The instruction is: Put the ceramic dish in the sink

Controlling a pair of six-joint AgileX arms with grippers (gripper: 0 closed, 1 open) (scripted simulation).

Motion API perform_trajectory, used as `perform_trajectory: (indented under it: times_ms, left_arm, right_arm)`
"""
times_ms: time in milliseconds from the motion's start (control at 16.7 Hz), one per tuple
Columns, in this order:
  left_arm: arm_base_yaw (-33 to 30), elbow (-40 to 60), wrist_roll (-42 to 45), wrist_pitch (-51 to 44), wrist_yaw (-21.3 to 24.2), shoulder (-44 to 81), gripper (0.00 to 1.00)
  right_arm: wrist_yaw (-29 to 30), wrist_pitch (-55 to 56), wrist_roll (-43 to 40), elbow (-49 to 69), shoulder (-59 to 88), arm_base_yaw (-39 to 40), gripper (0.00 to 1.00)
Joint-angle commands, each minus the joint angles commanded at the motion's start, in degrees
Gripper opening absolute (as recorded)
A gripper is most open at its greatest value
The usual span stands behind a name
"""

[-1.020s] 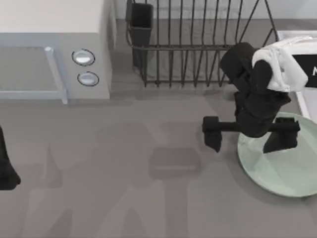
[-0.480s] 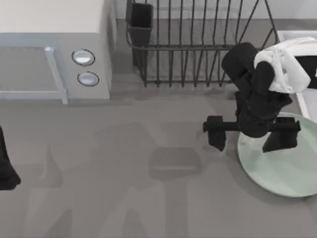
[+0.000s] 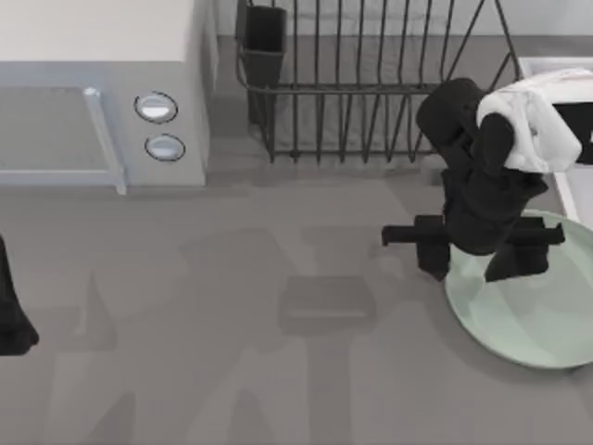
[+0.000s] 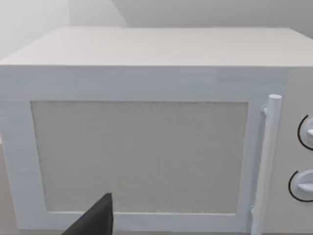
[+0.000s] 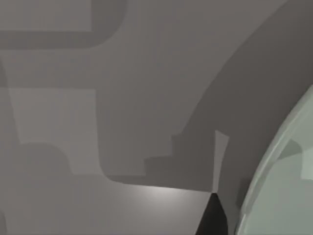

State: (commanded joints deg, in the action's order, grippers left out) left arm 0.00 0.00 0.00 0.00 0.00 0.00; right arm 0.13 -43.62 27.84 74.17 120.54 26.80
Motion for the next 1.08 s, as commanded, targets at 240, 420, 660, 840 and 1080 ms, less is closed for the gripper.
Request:
perform_trajectory:
  times_ms: [240, 420, 660, 840, 1080]
  left_arm:
    - [0.0, 0.0, 0.0, 0.0, 0.0, 0.0, 1.0]
    - [0.0, 0.0, 0.0, 0.0, 0.0, 0.0, 1.0]
    - [0.0, 0.0, 0.0, 0.0, 0.0, 0.0, 1.0]
    - [0.0, 0.0, 0.0, 0.0, 0.0, 0.0, 1.0]
    - [0.0, 0.0, 0.0, 0.0, 0.0, 0.0, 1.0]
  right_arm:
    - [0.0, 0.0, 0.0, 0.0, 0.0, 0.0, 0.0]
    - [0.0, 0.0, 0.0, 0.0, 0.0, 0.0, 0.0]
    - [0.6, 0.0, -0.3, 1.0, -4.5, -0.8, 0.0]
    - [0.6, -3.7, -0.1, 4.8, -3.5, -0.6, 0.0]
    - [0.6, -16.8, 0.0, 18.3, -1.7, -0.5, 0.0]
